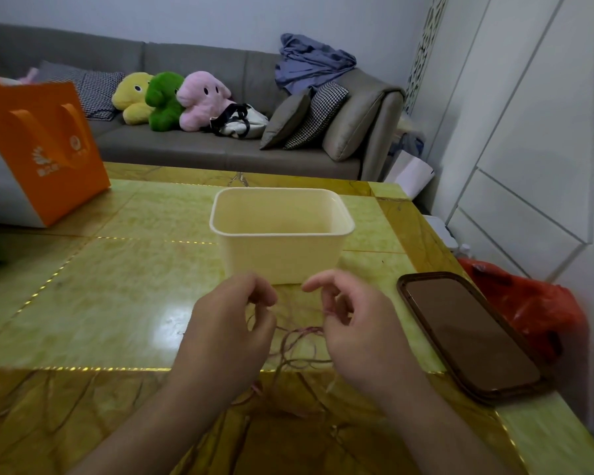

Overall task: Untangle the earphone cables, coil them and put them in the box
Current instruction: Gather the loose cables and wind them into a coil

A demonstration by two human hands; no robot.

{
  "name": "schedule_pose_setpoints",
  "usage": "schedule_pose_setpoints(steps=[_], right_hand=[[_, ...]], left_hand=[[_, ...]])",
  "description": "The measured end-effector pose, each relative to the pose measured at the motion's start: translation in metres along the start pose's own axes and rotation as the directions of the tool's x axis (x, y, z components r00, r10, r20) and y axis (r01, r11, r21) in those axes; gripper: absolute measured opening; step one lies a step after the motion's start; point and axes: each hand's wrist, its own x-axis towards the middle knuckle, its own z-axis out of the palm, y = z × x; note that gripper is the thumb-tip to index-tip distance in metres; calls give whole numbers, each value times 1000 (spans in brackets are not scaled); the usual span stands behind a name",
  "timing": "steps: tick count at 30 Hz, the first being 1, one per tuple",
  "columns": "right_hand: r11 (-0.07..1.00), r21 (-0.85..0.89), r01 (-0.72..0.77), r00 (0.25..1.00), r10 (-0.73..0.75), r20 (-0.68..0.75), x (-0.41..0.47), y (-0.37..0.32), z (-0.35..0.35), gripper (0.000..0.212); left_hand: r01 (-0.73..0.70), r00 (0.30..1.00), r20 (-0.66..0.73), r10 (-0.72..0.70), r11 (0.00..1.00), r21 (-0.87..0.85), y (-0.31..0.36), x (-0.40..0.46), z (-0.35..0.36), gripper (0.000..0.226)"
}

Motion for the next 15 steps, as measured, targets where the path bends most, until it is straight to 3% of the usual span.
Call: schedule_pose_setpoints(steps=[2, 4, 6, 10, 15], right_hand=[[981, -187, 54, 991, -76, -110, 1, 2, 0, 53], [903, -419, 95, 977, -166, -136, 0, 4, -1, 47], [836, -544, 72, 958, -210, -196, 1, 5, -5, 41], [895, -446, -9, 940, -145, -309, 7, 9, -15, 9], [904, -425, -49, 916, -129, -380, 10, 17, -21, 20]], left_hand=[[-37, 999, 27, 36, 998, 47, 1, 0, 0, 25], [-30, 997, 72, 24, 996, 87, 1, 0, 1, 26], [-28, 996, 93, 15, 989, 143, 1, 0, 1, 30], [48, 998, 29, -50, 997, 62, -1, 6, -4, 38], [140, 989, -45, -143, 988, -70, -2, 11, -6, 45]])
